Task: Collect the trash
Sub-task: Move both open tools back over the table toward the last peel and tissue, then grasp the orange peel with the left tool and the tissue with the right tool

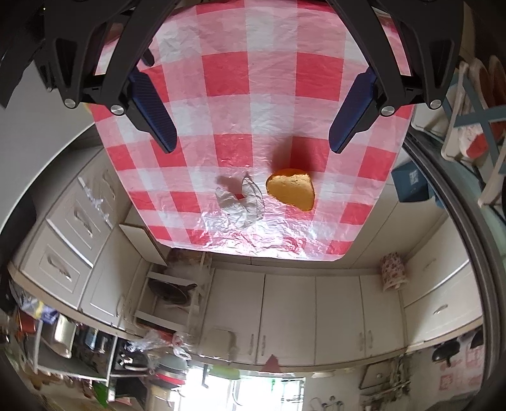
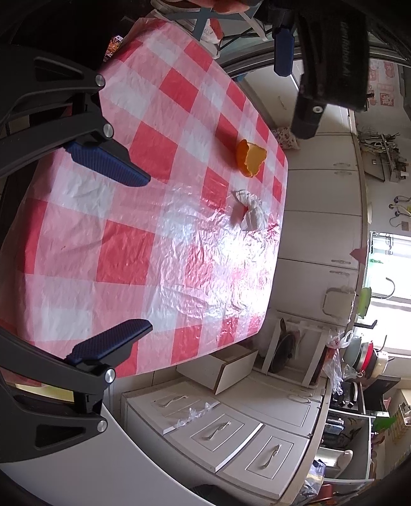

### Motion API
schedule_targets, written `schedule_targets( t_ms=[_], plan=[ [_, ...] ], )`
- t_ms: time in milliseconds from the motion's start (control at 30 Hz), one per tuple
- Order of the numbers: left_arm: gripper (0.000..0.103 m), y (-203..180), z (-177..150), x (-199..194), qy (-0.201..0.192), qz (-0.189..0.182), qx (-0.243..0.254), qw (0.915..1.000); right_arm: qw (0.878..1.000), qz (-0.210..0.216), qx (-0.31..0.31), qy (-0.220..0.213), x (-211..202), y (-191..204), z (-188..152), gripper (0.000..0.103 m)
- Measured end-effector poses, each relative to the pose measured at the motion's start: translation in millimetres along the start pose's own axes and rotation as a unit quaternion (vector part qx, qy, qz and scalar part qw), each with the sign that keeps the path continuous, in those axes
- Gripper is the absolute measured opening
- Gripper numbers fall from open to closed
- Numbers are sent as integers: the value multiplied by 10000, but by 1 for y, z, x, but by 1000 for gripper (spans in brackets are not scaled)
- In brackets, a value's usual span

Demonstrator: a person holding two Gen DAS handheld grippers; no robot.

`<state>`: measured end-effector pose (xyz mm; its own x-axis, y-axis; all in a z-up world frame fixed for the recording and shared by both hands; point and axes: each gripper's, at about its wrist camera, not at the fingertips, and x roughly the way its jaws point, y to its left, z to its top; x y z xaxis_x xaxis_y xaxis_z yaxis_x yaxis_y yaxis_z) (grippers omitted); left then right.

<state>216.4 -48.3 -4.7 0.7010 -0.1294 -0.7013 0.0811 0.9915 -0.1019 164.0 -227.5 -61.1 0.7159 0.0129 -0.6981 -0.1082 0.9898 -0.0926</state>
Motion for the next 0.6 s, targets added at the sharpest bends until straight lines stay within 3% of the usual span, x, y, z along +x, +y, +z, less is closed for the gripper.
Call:
schedule_targets(
  t_ms=[233, 400, 600],
  plan=[
    [93, 33, 3, 14, 228, 335, 232, 9989, 9998, 153, -133, -74, 6, 4, 17, 82],
    [93, 110, 10, 40, 690, 254, -781, 9942, 9989, 393, -258, -26, 19, 6, 37, 82],
    [93, 150, 21, 65, 826, 181, -1172, 9895, 9957, 824, -298, 296, 62, 21, 72, 82]
  ],
)
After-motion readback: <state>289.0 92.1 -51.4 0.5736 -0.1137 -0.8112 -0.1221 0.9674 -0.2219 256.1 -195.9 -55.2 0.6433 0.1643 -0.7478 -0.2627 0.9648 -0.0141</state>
